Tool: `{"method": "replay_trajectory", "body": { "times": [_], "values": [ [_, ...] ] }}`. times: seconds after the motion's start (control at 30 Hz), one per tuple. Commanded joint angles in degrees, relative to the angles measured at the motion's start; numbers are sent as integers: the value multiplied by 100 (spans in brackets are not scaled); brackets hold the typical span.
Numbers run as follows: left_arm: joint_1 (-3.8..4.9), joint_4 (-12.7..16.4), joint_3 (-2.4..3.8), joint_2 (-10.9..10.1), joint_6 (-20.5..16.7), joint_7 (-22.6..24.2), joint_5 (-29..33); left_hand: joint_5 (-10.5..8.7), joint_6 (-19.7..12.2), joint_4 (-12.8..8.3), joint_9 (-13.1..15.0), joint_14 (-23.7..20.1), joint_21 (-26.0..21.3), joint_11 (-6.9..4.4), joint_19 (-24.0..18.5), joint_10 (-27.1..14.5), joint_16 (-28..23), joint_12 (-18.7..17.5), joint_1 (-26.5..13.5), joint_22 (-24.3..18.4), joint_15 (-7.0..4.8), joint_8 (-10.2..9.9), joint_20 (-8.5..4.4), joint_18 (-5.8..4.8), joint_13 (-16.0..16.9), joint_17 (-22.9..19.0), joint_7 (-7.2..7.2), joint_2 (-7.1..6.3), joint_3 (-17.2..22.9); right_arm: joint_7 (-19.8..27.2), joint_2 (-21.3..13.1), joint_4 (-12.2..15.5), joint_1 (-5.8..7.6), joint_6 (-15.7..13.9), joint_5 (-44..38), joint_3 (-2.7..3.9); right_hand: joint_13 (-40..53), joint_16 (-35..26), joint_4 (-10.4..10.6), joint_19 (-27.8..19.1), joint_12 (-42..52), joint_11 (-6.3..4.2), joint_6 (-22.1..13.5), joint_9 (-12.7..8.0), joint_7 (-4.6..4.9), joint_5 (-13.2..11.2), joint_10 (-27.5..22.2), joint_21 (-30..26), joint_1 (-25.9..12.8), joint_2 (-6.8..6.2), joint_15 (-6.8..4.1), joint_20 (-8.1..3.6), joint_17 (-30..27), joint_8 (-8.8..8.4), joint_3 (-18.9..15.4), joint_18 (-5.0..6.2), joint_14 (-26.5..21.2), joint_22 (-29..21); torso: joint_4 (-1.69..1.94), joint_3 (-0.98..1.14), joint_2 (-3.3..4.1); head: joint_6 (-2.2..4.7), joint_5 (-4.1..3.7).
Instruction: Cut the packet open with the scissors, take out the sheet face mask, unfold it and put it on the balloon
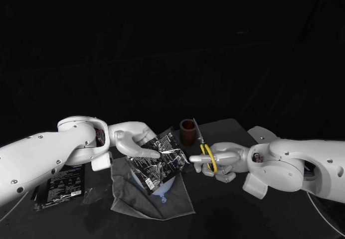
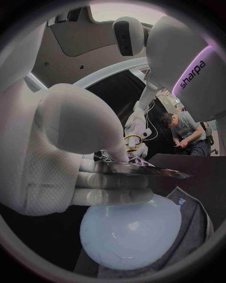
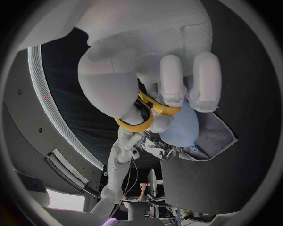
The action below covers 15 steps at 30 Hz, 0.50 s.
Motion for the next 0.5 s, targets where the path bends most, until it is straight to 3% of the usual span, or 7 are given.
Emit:
{"method": "replay_trajectory", "body": {
  "times": [0.03,0.13,0.23,0.43,0.5],
  "values": [
    [6,-7,3,9,91,28,-134,38,22,-154,505,-28,40,-17,-35,11,23,-23,25,5,-30,13,-7,62,10,9,16,22,175,-25,-39,36,-3,686,-374,3,1520,16,-76,141,5811,-403,138,182,-72,-22,1665,-69,100,-46,-61,-12,1510,157,-37,-52,598,1202,4,-4,0,-8,-10],
    [6,-13,-1,0,102,27,-203,38,22,-155,506,-28,40,-17,-36,10,23,-24,25,6,-30,12,-7,62,11,10,15,20,175,66,-94,65,-3,930,-437,3,1520,16,-18,129,5811,-445,151,429,-117,-24,1665,-88,23,-197,-101,-51,1510,310,-169,-48,598,1199,8,-4,2,-21,-14],
    [6,-15,-5,-8,107,25,-229,38,22,-155,506,-28,40,-17,-36,10,23,-24,25,6,-30,12,-7,62,11,10,15,20,175,152,-130,89,-2,1028,-436,3,1520,16,24,131,5811,-444,69,494,-108,-24,1665,-83,-33,-350,-108,-65,1510,294,-289,-50,598,1203,7,-2,4,-24,-20],
    [6,-15,-9,-14,110,28,-257,38,22,-155,506,-28,40,-17,-36,10,23,-24,25,6,-30,12,-7,62,11,10,15,20,175,357,-167,94,-1,1039,-302,3,1520,16,159,84,5811,-334,-189,235,27,-23,1665,-167,29,-475,-30,-21,1510,-172,-457,-35,598,1180,2,-6,6,-38,-22],
    [6,-19,-10,-13,109,32,-259,38,22,-155,506,-28,40,-17,-36,10,23,-24,25,6,-30,12,-7,62,11,10,15,20,175,375,-168,88,-1,1036,-266,3,1520,16,195,29,5811,-275,-232,23,106,-28,1665,-265,138,-455,28,26,1510,-435,-476,-15,598,1148,6,-4,6,-48,-21]
  ]
}}
